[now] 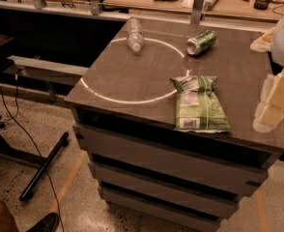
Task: Place green can upright
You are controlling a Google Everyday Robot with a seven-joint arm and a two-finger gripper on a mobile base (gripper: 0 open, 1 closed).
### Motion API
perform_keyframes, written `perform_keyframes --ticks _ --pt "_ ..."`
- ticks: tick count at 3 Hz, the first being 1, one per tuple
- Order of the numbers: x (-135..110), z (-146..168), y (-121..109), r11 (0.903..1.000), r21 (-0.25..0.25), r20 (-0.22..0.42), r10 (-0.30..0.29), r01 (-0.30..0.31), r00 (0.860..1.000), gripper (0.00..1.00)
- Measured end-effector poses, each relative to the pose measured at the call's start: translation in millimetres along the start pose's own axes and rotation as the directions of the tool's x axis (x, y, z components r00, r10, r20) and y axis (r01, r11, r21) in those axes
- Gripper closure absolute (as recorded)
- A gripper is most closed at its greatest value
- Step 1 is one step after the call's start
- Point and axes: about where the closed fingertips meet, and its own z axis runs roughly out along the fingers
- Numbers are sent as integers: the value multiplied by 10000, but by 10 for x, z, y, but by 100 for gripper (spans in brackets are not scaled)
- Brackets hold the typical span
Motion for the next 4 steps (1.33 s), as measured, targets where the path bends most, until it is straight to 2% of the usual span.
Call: perform_keyframes --ticks 1,2,3,4 --pt "-10 11 -21 9999 92 -67 -40 41 10000 0" --pt "-77 79 -155 9973 658 -518 -288 322 9982 0" --pt "-179 183 -608 9823 1611 -738 -850 960 9936 0" --pt "-306 258 -1121 9521 2548 -825 -1526 1689 9848 0"
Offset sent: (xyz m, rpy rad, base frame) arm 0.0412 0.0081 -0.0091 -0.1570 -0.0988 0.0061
